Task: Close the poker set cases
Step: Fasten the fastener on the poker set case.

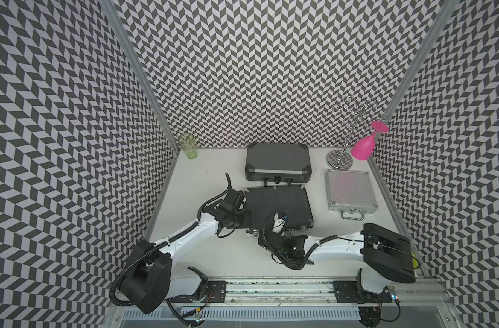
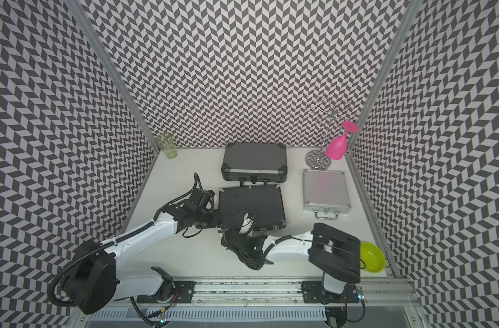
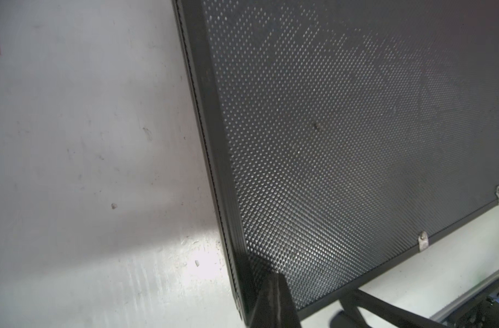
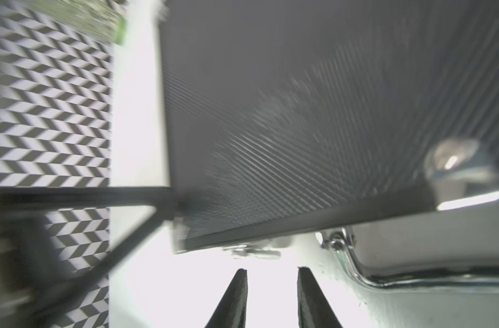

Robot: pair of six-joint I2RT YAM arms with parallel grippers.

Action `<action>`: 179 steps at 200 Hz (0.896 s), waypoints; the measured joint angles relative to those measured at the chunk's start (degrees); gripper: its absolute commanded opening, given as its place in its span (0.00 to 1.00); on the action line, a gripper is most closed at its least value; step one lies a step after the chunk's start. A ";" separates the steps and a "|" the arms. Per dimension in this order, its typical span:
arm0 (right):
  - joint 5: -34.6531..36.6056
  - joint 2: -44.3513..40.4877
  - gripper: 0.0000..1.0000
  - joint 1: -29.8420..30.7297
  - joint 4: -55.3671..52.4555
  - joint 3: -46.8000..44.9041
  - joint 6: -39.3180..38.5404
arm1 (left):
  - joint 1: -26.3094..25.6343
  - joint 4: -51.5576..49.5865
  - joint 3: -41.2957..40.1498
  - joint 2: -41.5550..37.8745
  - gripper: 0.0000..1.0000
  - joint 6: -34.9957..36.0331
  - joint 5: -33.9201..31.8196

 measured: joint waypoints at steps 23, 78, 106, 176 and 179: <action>0.04 -3.93 0.31 -2.19 0.17 0.44 -9.42 | 0.00 0.09 0.17 0.37 0.04 -0.02 0.04; -12.24 1.97 0.28 -13.99 -0.31 7.58 -30.29 | -0.39 -0.81 -1.36 -5.95 0.04 -2.21 0.42; -16.96 8.96 0.26 -13.68 -1.27 14.56 -37.22 | -3.21 -0.96 -2.03 -12.22 0.04 -4.33 0.46; -21.42 10.86 0.23 -13.62 0.94 14.23 -40.98 | -9.79 2.25 -14.69 -12.98 0.00 -11.65 0.94; -21.59 10.88 0.23 -13.66 1.07 14.19 -40.98 | -9.79 2.54 -15.04 -12.96 0.00 -11.93 0.94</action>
